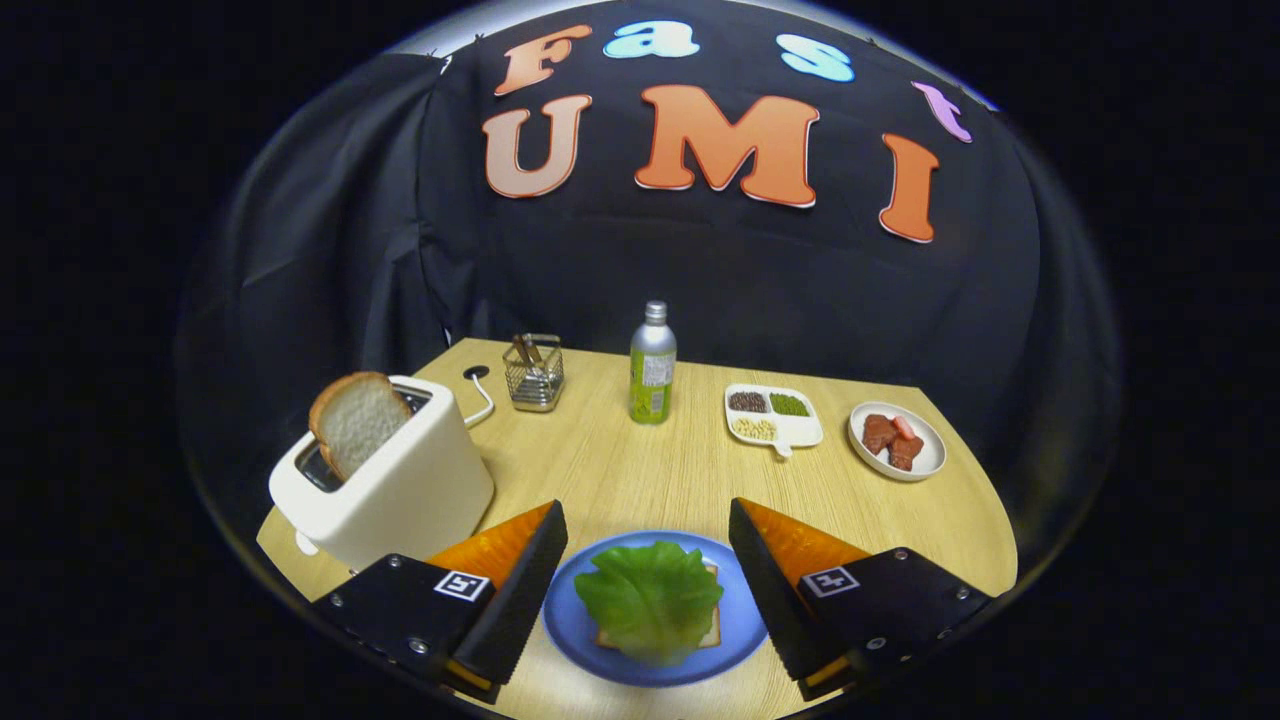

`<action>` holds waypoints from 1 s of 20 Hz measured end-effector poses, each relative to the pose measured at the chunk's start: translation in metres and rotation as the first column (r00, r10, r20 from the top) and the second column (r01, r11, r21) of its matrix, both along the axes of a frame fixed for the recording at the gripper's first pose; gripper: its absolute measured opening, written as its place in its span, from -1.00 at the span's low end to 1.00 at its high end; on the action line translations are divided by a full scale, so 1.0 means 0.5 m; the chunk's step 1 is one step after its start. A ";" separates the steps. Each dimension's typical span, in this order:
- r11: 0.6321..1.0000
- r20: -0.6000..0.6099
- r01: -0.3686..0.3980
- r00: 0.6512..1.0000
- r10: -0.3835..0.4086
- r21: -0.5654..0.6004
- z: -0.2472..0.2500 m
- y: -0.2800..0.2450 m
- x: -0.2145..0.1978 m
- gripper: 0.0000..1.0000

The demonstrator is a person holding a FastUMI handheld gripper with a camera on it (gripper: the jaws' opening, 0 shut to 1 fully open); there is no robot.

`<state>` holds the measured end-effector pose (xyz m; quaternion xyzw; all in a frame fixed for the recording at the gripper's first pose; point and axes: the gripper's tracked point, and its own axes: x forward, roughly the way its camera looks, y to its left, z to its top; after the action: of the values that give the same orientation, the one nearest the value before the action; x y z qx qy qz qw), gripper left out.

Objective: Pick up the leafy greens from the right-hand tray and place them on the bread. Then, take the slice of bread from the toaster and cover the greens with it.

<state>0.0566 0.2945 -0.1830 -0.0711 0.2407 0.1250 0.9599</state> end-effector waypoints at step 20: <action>0.964 0.031 -0.265 0.964 0.266 -0.020 0.039 0.435 -0.044 0.94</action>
<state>0.0345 0.5119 -0.1636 -0.1122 0.2141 0.2494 0.9377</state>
